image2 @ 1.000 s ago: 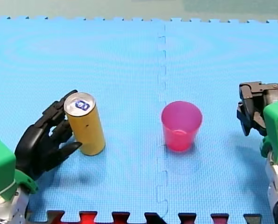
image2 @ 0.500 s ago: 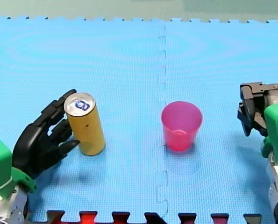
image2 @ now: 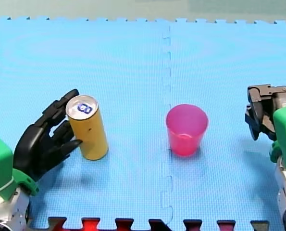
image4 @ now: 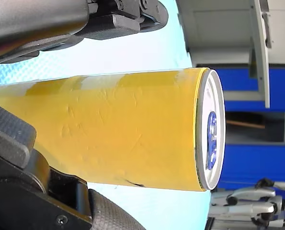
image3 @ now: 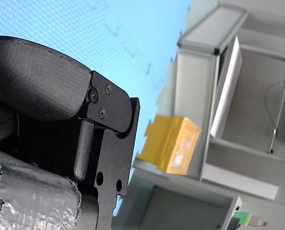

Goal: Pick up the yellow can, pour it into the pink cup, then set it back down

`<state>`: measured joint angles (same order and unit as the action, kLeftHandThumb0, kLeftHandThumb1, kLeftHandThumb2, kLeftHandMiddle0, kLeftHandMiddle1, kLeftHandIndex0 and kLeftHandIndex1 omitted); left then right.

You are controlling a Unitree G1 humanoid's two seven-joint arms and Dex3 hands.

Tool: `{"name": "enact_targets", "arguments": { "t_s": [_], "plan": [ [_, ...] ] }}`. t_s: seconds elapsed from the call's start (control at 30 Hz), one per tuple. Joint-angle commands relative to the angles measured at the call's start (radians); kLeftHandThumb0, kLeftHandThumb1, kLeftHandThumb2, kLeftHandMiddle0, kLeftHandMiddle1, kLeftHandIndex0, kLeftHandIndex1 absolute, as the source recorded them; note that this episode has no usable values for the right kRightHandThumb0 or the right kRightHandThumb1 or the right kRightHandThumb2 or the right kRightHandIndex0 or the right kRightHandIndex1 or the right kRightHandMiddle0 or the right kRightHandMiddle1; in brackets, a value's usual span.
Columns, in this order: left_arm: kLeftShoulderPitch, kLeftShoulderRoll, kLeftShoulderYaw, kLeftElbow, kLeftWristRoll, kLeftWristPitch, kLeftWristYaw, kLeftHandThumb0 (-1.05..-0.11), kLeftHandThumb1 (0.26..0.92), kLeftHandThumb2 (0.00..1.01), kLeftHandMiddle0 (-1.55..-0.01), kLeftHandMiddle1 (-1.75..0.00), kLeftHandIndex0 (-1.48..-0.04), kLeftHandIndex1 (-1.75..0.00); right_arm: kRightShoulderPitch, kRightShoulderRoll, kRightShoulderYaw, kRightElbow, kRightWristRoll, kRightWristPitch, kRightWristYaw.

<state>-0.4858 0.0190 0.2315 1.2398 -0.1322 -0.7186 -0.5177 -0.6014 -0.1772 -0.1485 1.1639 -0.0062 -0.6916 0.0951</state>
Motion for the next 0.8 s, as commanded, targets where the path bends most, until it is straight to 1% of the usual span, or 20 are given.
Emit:
{"name": "enact_targets", "arguments": {
  "t_s": [0.0, 0.1, 0.2, 0.33, 0.43, 0.6, 0.77],
  "plan": [
    [-0.008, 0.005, -0.009, -0.006, 0.011, 0.002, 0.019, -1.048, 0.69, 0.0, -0.16, 0.0, -0.2, 0.0, 0.001, -0.008, -0.002, -0.003, 0.005, -0.007, 0.002],
    [-0.015, 0.004, -0.021, -0.007, 0.028, 0.005, 0.053, -1.048, 0.694, 0.0, -0.16, 0.0, -0.19, 0.0, 0.001, -0.009, -0.002, -0.003, 0.004, -0.009, 0.002],
    [-0.03, -0.004, -0.032, -0.002, 0.041, 0.016, 0.082, -1.048, 0.695, 0.0, -0.16, 0.0, -0.19, 0.0, 0.001, -0.009, -0.001, -0.002, 0.002, -0.012, 0.0],
    [-0.047, -0.007, -0.055, 0.01, 0.067, 0.034, 0.109, -1.048, 0.7, 0.0, -0.16, 0.0, -0.17, 0.0, 0.002, -0.007, 0.003, -0.002, -0.003, -0.017, -0.008],
    [-0.056, -0.007, -0.069, 0.014, 0.087, 0.043, 0.13, -1.048, 0.711, 0.01, -0.17, -0.01, -0.17, 0.0, 0.006, -0.005, 0.004, -0.004, -0.004, -0.023, -0.011],
    [-0.062, 0.003, -0.091, 0.013, 0.111, 0.05, 0.136, -1.048, 0.718, 0.01, -0.17, -0.01, -0.17, 0.0, 0.013, -0.003, 0.004, -0.012, -0.001, -0.03, -0.008],
    [-0.063, 0.014, -0.104, 0.015, 0.125, 0.049, 0.126, -1.048, 0.702, 0.0, -0.18, -0.01, -0.17, 0.0, 0.019, -0.001, 0.005, -0.019, 0.0, -0.033, -0.007]
  ]
}}
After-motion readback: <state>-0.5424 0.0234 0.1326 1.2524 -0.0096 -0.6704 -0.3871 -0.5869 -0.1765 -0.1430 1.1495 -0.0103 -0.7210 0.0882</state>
